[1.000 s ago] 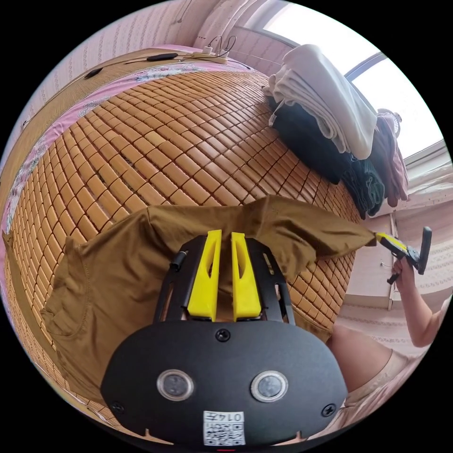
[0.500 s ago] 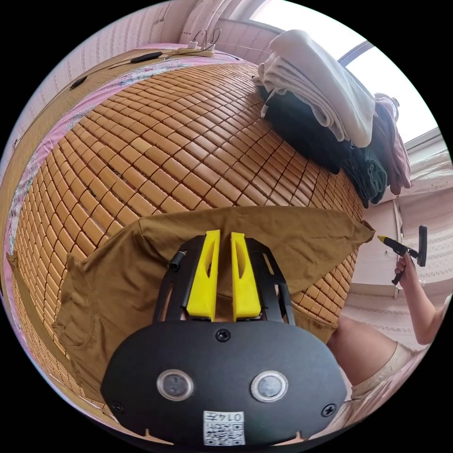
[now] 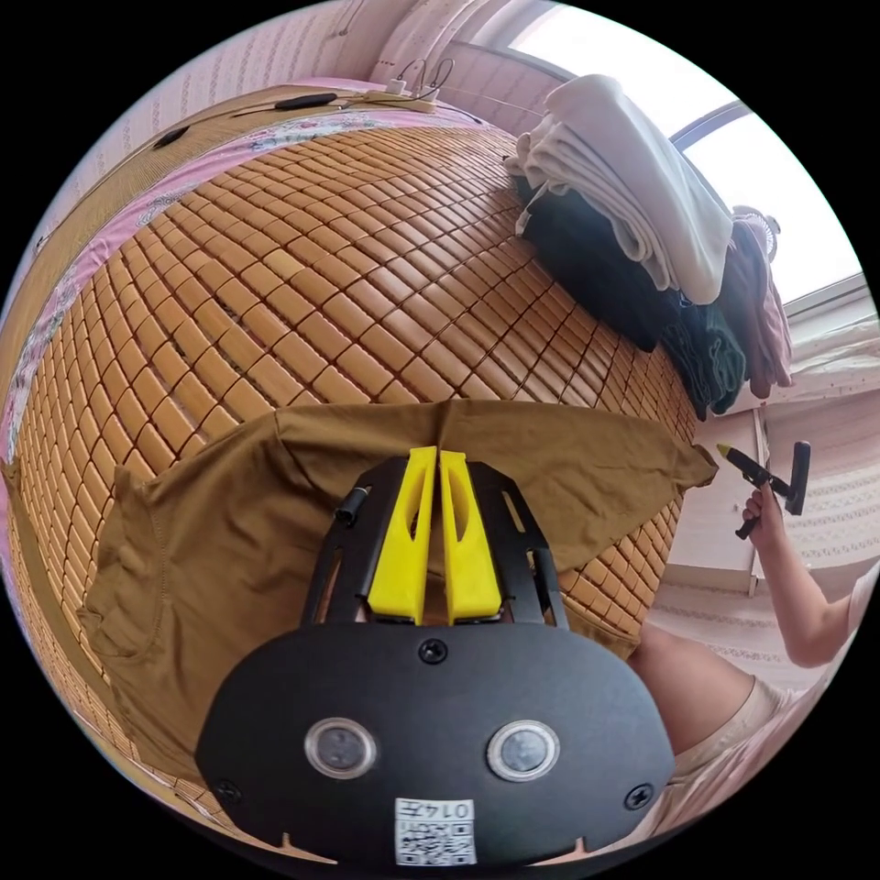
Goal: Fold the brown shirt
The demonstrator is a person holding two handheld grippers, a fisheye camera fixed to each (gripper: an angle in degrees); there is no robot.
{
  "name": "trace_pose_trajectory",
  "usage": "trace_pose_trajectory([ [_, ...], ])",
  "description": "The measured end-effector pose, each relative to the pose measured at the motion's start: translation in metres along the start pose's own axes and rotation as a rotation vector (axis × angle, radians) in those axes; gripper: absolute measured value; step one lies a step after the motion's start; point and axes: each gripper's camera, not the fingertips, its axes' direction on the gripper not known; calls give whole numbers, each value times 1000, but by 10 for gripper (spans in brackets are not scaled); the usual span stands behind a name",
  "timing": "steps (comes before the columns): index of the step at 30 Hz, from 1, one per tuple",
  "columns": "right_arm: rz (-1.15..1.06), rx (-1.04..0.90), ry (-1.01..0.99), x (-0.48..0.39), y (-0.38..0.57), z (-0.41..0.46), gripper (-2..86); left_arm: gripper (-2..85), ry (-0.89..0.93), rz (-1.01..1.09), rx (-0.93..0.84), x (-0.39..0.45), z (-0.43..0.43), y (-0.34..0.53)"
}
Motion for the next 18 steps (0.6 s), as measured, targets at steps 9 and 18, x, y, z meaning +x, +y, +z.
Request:
trace_pose_trajectory([
  [9,51,-119,-169,28,2,18,5,-10,49,-50,0,-7,1,2],
  [18,107,138,-147,56,19,-57,11,-9,27,29,69,9,-20,-5],
])
